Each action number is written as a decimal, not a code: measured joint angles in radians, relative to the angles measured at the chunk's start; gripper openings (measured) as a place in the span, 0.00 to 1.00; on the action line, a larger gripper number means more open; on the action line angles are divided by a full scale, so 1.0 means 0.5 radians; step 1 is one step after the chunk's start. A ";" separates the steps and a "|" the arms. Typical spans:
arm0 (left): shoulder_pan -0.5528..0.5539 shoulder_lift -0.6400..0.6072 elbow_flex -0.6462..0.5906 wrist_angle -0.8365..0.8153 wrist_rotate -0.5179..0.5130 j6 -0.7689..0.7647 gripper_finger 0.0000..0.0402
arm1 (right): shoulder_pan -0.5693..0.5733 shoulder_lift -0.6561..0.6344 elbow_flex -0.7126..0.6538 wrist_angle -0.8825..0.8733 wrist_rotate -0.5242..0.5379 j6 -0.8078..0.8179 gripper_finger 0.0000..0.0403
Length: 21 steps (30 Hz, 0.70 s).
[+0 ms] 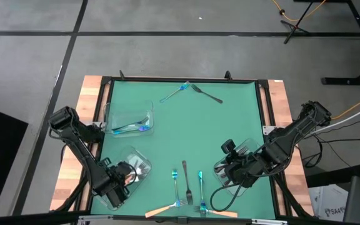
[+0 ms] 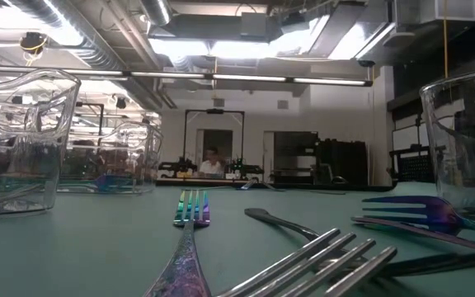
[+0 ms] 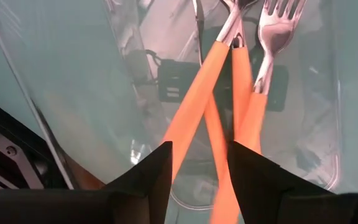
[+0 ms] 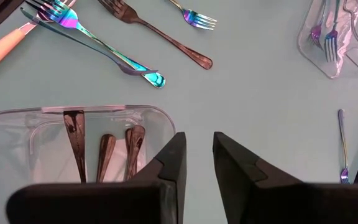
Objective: Sort silverware by color (type)
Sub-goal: Put the blue fork into the top transparent bin
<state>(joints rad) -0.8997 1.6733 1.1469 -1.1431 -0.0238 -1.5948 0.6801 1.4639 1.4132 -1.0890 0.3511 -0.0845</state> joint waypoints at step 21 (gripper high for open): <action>0.069 0.000 0.355 -0.015 0.330 -0.065 0.36 | 0.000 0.000 0.000 0.000 0.000 0.000 0.17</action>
<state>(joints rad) -0.8651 1.6733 1.3245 -1.1503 0.1410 -1.6272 0.6802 1.4639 1.4132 -1.0889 0.3511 -0.0845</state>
